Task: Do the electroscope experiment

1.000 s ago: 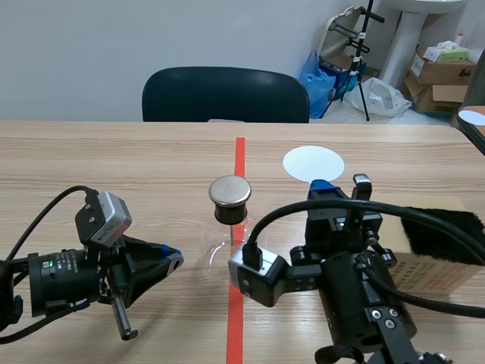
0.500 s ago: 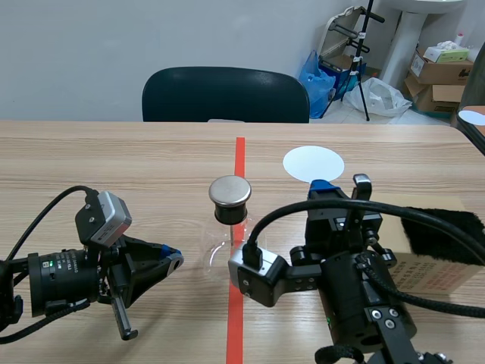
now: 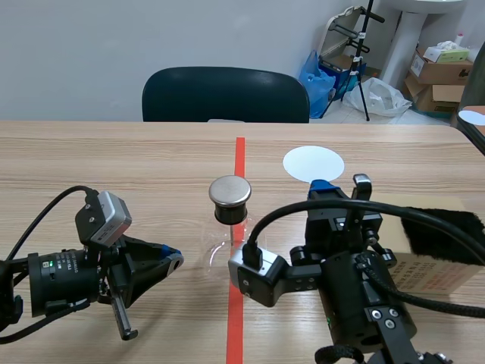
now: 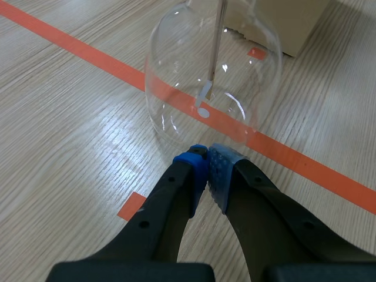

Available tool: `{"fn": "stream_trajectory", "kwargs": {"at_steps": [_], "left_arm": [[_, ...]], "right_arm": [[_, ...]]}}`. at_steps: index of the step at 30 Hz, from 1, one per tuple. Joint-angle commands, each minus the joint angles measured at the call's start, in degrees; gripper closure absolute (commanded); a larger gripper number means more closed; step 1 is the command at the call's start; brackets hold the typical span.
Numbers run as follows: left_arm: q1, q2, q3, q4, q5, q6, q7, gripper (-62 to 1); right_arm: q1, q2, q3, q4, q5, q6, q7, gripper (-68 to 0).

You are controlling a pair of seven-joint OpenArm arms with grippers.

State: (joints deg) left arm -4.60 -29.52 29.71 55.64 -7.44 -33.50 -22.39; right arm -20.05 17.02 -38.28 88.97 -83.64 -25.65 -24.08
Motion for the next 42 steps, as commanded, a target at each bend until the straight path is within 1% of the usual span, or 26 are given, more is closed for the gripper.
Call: {"fn": "stream_trajectory", "kwargs": {"at_steps": [1, 14, 17, 23, 33, 38, 42], "left_arm": [[-0.2, 0.3, -0.2, 1.2, -0.4, -0.1, -0.7, -3.2], [-0.2, 0.3, -0.2, 1.2, -0.4, -0.1, -0.7, -3.2], [-0.2, 0.3, -0.2, 1.2, -0.4, -0.1, -0.7, -3.2], [-0.2, 0.3, -0.2, 1.2, -0.4, -0.1, -0.7, -3.2], [-0.2, 0.3, -0.2, 1.2, -0.4, -0.1, -0.7, -3.2], [-0.2, 0.3, -0.2, 1.2, -0.4, -0.1, -0.7, -3.2], [-0.2, 0.3, -0.2, 1.2, -0.4, -0.1, -0.7, -3.2]], "right_arm": [[0.2, 0.9, 0.2, 0.4, -0.1, -0.4, 0.0, -1.0], [0.2, 0.9, 0.2, 0.4, -0.1, -0.4, 0.1, -1.0], [0.2, 0.9, 0.2, 0.4, -0.1, -0.4, 1.6, -1.0], [0.2, 0.9, 0.2, 0.4, -0.1, -0.4, 7.7, -1.0], [0.2, 0.9, 0.4, 0.4, -0.1, -0.4, 21.2, -1.0], [0.2, 0.9, 0.4, 0.4, -0.1, -0.4, 24.1, -1.0], [0.2, 0.9, 0.4, 0.4, -0.1, -0.4, 24.5, -1.0]]}}
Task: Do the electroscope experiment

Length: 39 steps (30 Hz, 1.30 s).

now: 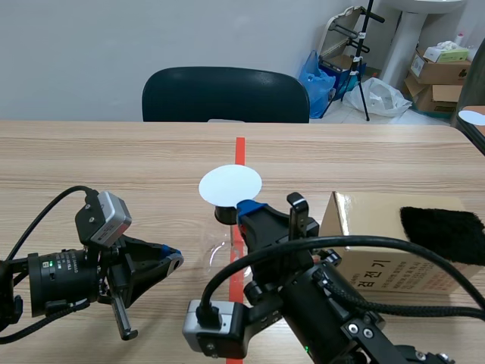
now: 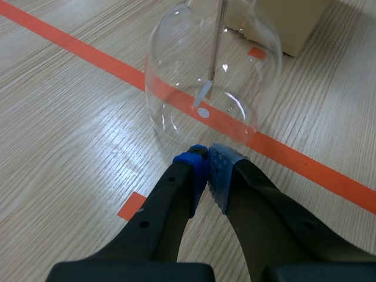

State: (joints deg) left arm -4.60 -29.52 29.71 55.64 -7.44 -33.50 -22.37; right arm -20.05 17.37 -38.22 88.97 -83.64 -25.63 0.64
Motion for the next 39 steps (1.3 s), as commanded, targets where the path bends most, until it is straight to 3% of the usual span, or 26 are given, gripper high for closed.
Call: {"fn": "stream_trajectory", "kwargs": {"at_steps": [1, 32, 39], "left_arm": [[-0.2, 0.3, -0.2, 1.2, -0.4, -0.1, -0.8, -3.2], [-0.2, 0.3, -0.2, 1.2, -0.4, -0.1, -0.8, -3.2], [-0.2, 0.3, -0.2, 1.2, -0.4, -0.1, -0.8, -3.2]], "right_arm": [[0.2, 0.6, 0.3, 0.4, -0.1, -0.4, -0.2, -1.0], [0.2, 0.6, 0.3, 0.4, -0.1, -0.5, -0.6, -1.0], [0.2, 0.6, 0.3, 0.4, -0.1, -0.5, -5.5, -1.0]]}}
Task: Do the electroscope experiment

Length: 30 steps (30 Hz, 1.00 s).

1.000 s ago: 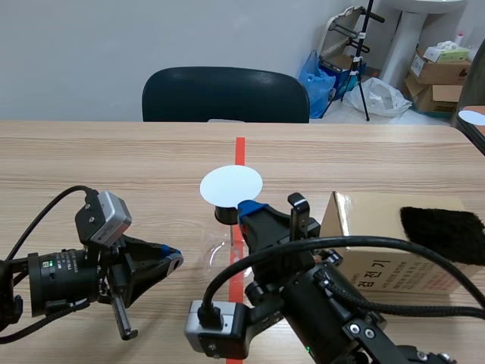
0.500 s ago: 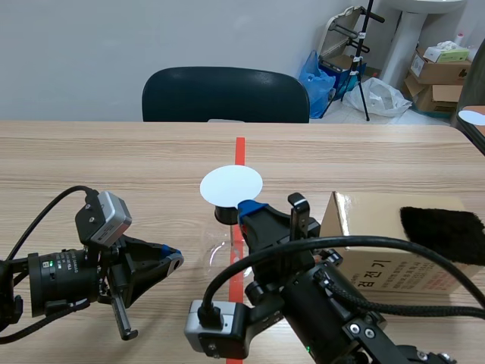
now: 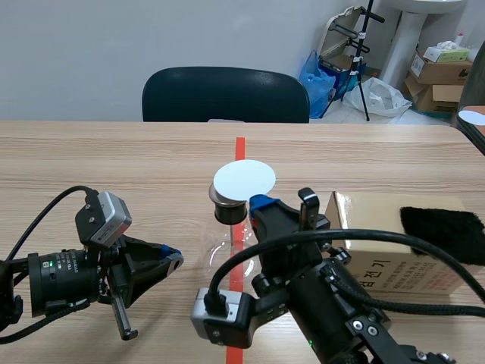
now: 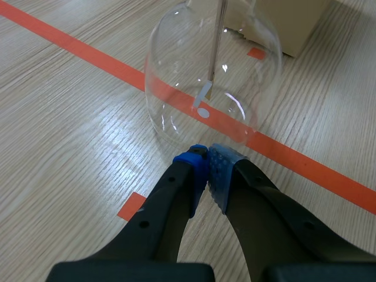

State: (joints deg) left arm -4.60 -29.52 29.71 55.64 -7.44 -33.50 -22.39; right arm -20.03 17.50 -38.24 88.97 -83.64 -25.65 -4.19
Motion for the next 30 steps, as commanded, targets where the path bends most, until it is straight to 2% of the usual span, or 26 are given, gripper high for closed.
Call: {"fn": "stream_trajectory", "kwargs": {"at_steps": [1, 16, 24, 30], "left_arm": [[-0.2, 0.3, -0.2, 1.2, -0.4, -0.1, -0.7, -3.2], [-0.2, 0.3, -0.2, 1.2, -0.4, -0.1, -0.7, -3.2], [-0.2, 0.3, -0.2, 1.2, -0.4, -0.1, -0.7, -3.2], [-0.2, 0.3, -0.2, 1.2, -0.4, -0.1, -0.7, -3.2]], "right_arm": [[0.2, 0.4, 0.3, 0.4, -0.1, -0.4, -1.9, -1.0], [0.2, 0.4, 0.3, 0.4, -0.1, -0.4, -22.2, -1.0], [0.2, 0.4, 0.3, 0.4, -0.1, -0.4, -29.5, -1.0], [0.2, 0.4, 0.3, 0.4, -0.1, -0.4, -32.2, -1.0]]}}
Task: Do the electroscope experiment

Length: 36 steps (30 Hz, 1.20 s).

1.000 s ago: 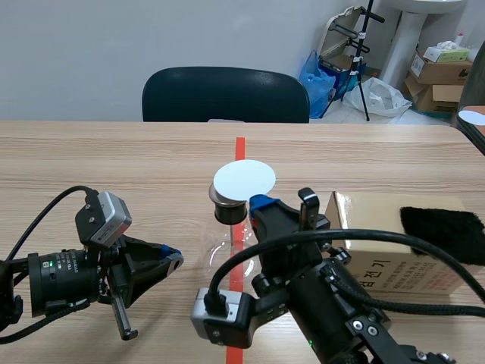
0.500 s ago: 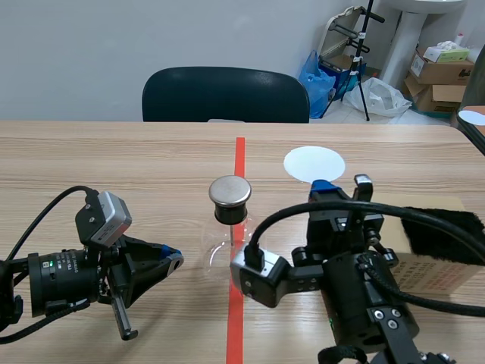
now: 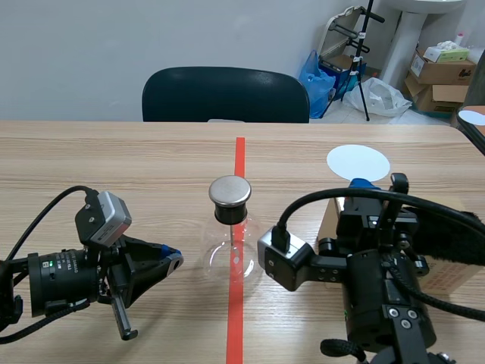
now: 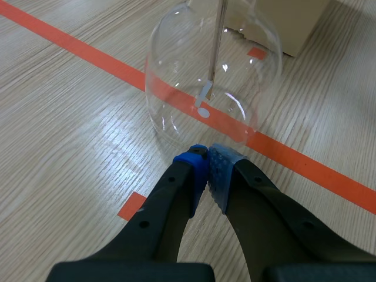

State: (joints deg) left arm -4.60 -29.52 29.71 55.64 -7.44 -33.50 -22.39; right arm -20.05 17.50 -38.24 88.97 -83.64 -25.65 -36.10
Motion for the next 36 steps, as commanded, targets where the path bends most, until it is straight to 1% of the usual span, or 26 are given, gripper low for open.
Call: {"fn": "stream_trajectory", "kwargs": {"at_steps": [1, 7, 13, 30, 36], "left_arm": [[-0.2, 0.3, -0.2, 1.2, -0.4, -0.1, -0.7, -3.2], [-0.2, 0.3, -0.2, 1.2, -0.4, -0.1, -0.7, -3.2], [-0.2, 0.3, -0.2, 1.2, -0.4, -0.1, -0.7, -3.2], [-0.2, 0.3, -0.2, 1.2, -0.4, -0.1, -0.7, -3.2], [-0.2, 0.3, -0.2, 1.2, -0.4, -0.1, -0.7, -3.2]], "right_arm": [[0.2, 0.4, 0.3, 0.4, -0.1, -0.4, -0.2, -1.0], [0.2, 0.4, 0.3, 0.4, -0.1, -0.4, 0.9, -1.0], [0.2, 0.4, 0.3, 0.4, -0.1, -0.4, 6.4, -1.0], [0.2, 0.4, 0.3, 0.4, -0.1, -0.4, 29.5, -1.0], [0.2, 0.4, 0.3, 0.4, -0.1, -0.4, 35.9, -1.0]]}}
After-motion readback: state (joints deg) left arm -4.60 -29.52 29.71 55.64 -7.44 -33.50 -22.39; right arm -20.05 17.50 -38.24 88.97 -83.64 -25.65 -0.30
